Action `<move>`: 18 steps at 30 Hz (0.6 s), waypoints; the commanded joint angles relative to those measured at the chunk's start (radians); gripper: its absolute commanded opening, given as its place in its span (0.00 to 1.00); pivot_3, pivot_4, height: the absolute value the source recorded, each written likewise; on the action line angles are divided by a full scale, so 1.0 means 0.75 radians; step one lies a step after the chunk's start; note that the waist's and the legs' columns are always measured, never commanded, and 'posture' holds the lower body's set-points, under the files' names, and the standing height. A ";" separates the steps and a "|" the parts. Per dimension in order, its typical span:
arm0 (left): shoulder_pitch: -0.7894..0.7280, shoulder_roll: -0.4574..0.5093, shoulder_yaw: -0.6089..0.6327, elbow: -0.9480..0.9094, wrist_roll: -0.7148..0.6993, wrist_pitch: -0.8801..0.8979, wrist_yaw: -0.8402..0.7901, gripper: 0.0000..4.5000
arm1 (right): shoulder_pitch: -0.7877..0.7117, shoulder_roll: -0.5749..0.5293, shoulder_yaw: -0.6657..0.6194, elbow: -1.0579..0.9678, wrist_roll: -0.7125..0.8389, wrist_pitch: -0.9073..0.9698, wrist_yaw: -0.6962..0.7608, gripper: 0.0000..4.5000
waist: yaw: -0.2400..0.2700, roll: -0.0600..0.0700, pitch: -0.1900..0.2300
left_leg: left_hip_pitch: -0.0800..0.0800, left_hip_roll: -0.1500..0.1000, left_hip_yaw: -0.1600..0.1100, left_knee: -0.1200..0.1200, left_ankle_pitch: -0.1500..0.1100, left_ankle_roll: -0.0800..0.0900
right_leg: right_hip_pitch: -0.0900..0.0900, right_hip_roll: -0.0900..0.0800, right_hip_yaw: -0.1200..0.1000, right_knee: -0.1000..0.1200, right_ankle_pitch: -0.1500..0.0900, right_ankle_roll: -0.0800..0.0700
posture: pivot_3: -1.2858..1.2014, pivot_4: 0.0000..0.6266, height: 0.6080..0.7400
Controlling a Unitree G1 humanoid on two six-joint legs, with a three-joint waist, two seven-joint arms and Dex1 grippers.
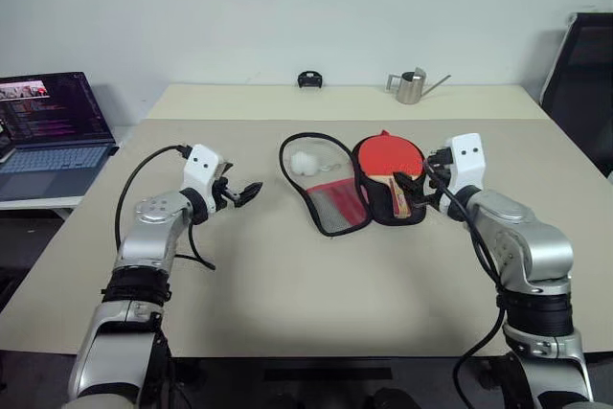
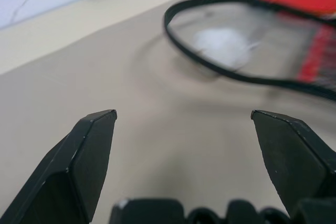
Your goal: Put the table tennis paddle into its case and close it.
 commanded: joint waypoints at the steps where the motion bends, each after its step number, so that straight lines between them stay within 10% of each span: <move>1: -0.088 -0.042 -0.015 0.142 0.052 -0.097 0.049 1.00 | -0.037 -0.052 -0.021 -0.058 0.065 -0.025 0.082 1.00 | 0.001 0.000 0.000 | 0.000 0.000 0.000 0.000 0.000 0.000 | 0.000 0.000 0.000 -0.001 0.000 0.000 | 0.52 0.24 1.00; 18: -0.440 -0.310 -0.061 0.802 0.183 -0.304 0.076 1.00 | 0.016 -0.562 -0.086 -0.124 0.398 -0.100 0.702 1.00 | 0.004 -0.005 0.002 | -0.007 -0.003 -0.002 0.003 0.000 0.000 | -0.001 -0.002 -0.004 -0.003 0.000 0.001 | 0.52 0.24 1.00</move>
